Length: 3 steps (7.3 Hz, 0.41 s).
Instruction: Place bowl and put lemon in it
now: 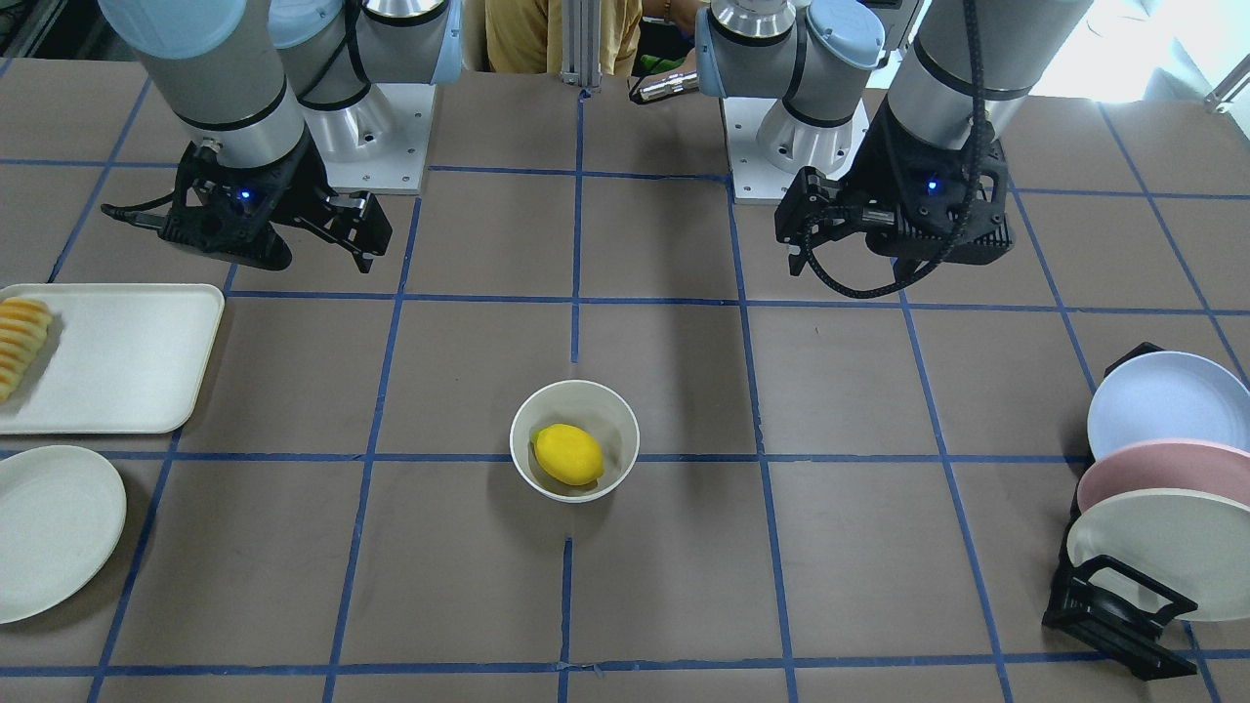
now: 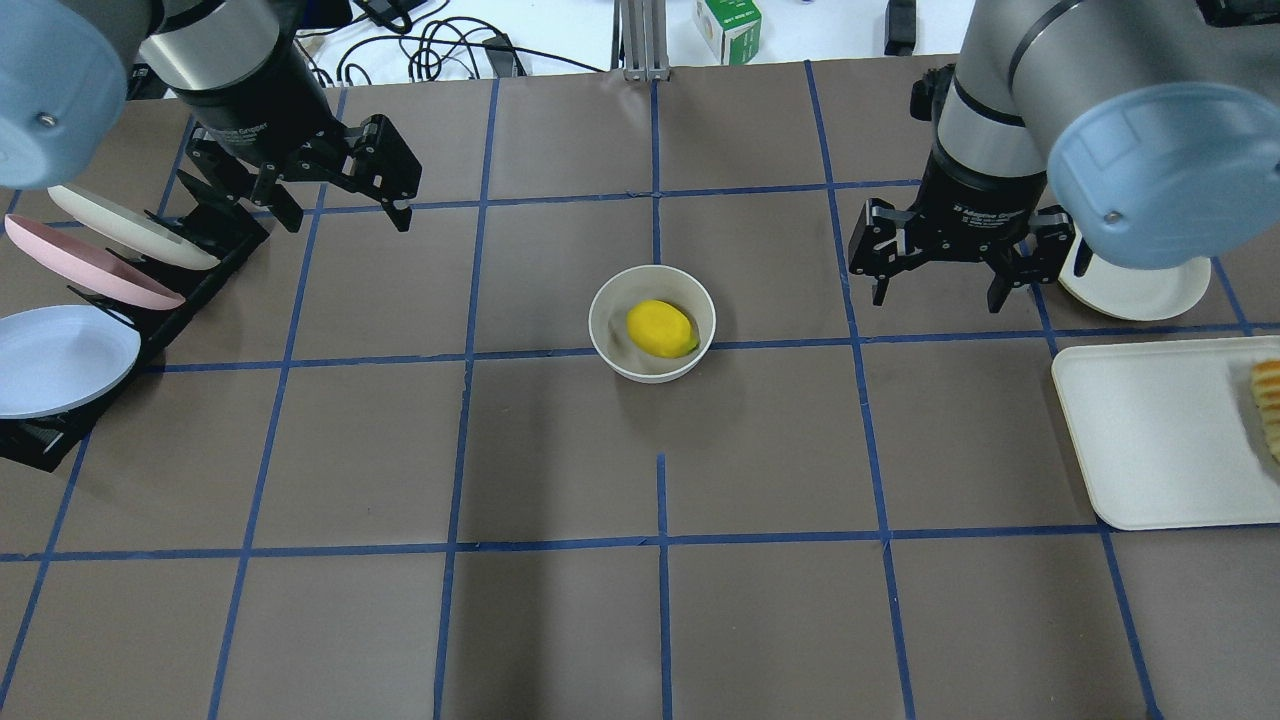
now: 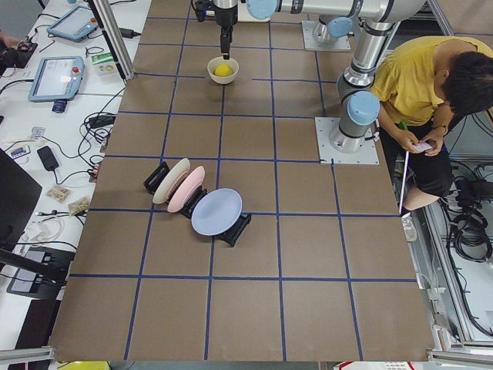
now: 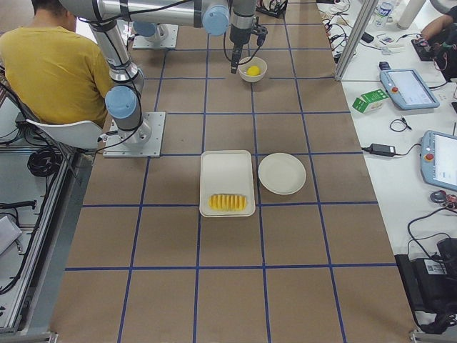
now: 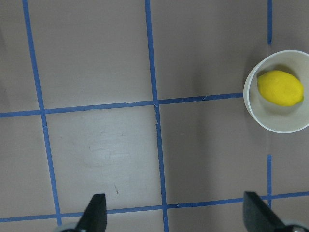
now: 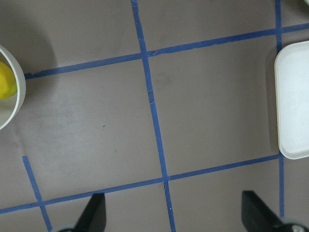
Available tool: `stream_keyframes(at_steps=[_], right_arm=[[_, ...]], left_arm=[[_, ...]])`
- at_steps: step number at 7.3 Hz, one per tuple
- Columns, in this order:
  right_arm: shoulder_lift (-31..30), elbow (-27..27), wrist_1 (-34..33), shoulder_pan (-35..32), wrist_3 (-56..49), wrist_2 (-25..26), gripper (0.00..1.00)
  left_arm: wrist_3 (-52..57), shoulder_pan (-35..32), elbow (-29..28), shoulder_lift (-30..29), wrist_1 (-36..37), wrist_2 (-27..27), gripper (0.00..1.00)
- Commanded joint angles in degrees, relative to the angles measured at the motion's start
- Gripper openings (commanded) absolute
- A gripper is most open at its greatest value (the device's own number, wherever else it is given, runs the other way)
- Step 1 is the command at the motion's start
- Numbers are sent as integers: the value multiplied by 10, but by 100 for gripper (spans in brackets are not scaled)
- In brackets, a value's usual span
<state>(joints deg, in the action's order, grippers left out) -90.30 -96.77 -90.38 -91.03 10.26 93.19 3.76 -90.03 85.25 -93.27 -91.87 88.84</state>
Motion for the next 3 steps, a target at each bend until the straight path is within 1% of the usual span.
stream_keyframes(at_steps=[1,2,3], right_arm=[[-9,-14,-4,23,-25,-1,100],[-9,-24,-8,26,-24,-12,100],[-14,-32,-28,27,-20,-11,100]], left_arm=[[-2,-1,0,0,-1,-2,100],[-2,-1,1,-1,-1,1,100],[-2,-1,6,2,-2,2,100]])
